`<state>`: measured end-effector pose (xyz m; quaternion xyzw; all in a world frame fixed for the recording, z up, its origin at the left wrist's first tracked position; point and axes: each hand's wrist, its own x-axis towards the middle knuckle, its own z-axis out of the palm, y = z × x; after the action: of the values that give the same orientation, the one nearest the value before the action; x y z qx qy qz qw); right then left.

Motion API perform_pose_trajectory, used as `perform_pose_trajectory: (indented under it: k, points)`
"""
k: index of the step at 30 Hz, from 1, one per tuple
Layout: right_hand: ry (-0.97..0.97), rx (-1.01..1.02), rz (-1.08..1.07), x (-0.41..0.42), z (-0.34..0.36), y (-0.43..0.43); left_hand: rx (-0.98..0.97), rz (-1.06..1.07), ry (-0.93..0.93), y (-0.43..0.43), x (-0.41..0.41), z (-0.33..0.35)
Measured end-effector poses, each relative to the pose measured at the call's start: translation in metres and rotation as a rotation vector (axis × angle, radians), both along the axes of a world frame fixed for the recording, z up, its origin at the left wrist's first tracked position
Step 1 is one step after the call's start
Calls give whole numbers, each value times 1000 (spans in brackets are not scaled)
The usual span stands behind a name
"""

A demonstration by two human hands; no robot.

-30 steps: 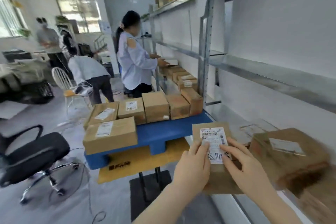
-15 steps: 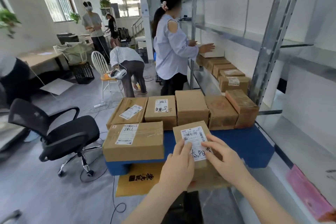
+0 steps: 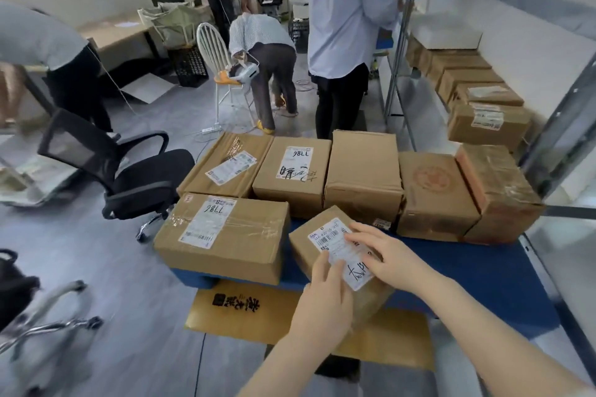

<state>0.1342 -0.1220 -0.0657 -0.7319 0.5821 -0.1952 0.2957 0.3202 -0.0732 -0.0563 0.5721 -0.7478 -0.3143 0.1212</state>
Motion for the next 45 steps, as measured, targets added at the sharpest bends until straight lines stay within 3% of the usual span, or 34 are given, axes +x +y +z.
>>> perform_pose_trajectory:
  k: [3, 6, 9, 14, 21, 33, 45]
  points:
    - [162, 27, 126, 1, 14, -28, -124, 20, -47, -22, 10, 13]
    - [377, -8, 129, 13, 23, -31, -306, -33, -335, -59, 36, 21]
    - [493, -80, -24, 41, 20, 0, -222, -108, -471, -90, 57, 19]
    - [594, -93, -51, 69, 5, 31, -120, -139, -403, -102, 64, 2]
    - [604, -103, 161, 29, 17, -2, -219, -175, -281, -92, 65, 2]
    - [611, -112, 329, 29, 16, -31, -278, -241, -399, -98, 74, -3]
    - [522, -156, 8, 46, -2, -14, -255, -246, -383, -101, 75, -3]
